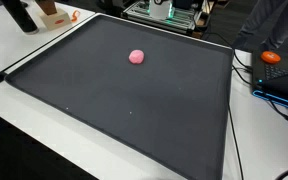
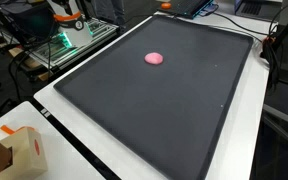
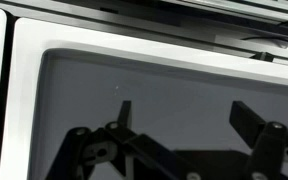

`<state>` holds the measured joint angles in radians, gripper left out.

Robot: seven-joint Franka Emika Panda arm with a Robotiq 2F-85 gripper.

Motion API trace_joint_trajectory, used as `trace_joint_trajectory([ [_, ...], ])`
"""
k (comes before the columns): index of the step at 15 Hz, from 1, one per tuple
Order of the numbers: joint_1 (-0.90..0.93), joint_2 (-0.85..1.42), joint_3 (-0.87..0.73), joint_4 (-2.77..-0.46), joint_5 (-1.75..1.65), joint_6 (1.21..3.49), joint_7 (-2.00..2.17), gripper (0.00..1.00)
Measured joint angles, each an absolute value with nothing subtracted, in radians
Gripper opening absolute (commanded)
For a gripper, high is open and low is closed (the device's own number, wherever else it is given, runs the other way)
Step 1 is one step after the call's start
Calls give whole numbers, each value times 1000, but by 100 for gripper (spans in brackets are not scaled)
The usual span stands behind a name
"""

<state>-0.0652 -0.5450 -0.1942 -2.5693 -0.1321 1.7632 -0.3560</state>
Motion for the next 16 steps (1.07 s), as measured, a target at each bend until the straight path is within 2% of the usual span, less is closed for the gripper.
trace_joint_trajectory([
  [16, -44, -542, -166, -2556, -82, 1759, -354, 100],
])
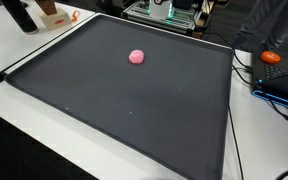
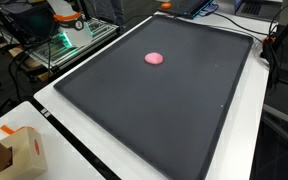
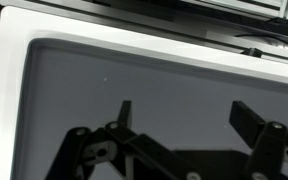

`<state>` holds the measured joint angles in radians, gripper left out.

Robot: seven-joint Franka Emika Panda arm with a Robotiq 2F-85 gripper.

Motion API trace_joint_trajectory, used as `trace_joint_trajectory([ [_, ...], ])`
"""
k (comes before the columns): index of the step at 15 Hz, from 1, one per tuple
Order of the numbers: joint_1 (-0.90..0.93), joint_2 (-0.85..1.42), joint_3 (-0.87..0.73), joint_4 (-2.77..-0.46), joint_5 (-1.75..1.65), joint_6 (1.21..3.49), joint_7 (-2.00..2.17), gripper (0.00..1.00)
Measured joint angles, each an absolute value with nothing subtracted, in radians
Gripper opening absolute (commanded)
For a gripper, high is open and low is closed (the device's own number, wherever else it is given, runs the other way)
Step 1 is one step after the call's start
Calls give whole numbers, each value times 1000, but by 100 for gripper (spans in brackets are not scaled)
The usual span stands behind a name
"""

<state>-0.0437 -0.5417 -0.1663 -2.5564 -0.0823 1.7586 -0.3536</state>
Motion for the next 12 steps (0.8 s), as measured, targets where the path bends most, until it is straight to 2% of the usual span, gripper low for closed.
trace_joint_trajectory([
  [12, 57, -479, -35, -2441, 131, 1770, -237, 100],
])
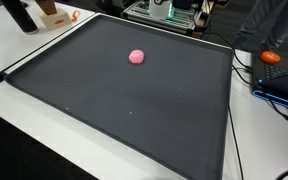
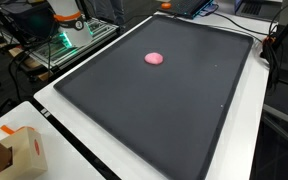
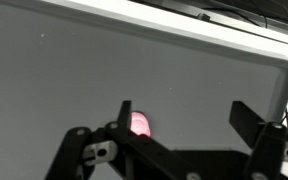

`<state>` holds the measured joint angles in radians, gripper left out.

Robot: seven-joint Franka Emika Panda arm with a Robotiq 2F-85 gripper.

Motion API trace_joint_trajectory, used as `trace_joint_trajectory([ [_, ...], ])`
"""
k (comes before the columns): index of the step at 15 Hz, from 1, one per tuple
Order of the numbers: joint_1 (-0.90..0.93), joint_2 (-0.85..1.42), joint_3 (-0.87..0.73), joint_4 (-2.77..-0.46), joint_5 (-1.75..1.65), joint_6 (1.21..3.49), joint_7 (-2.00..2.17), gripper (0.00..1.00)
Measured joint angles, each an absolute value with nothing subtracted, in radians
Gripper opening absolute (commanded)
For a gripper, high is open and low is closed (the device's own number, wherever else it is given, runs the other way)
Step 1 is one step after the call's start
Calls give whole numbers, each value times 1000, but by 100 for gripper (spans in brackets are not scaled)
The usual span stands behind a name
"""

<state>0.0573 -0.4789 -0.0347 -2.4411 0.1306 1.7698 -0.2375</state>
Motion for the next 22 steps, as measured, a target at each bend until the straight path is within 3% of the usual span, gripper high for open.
trace_joint_trajectory([
  [6, 96, -407, 31, -2417, 140, 1936, -213, 100],
  [22, 106, -339, 78, -2374, 67, 2037, -185, 100],
])
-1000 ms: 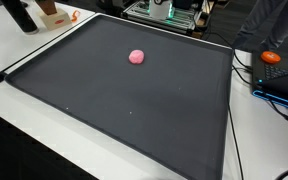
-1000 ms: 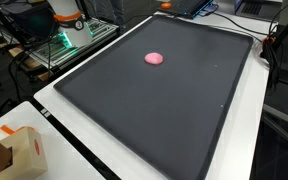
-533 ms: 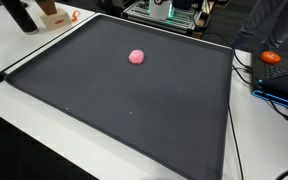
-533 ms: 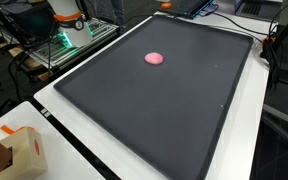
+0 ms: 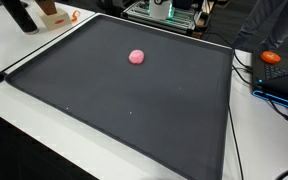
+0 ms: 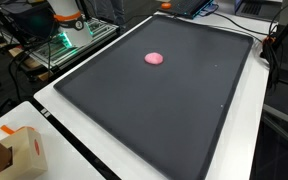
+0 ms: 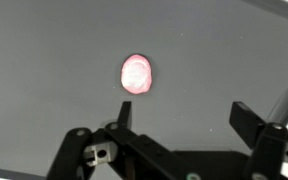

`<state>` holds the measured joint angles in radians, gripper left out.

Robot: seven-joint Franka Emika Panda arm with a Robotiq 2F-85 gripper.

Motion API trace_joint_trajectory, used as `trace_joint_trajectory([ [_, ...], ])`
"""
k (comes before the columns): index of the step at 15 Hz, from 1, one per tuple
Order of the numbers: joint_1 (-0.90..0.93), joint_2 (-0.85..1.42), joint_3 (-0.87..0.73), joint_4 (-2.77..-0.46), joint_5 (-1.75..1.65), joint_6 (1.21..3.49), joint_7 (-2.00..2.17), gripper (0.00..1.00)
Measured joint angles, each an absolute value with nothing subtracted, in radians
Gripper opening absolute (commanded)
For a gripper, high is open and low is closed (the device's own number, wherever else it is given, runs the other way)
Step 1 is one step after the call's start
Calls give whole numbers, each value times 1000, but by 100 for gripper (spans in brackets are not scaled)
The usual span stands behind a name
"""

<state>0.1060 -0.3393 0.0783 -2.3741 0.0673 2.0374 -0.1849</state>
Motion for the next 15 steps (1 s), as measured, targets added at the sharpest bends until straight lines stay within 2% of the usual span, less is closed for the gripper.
trace_joint_trajectory([
  [5, 107, -237, 135, -2352, -19, 2129, -97, 100],
  [15, 143, 19, 198, -2282, -275, 2136, 117, 100],
])
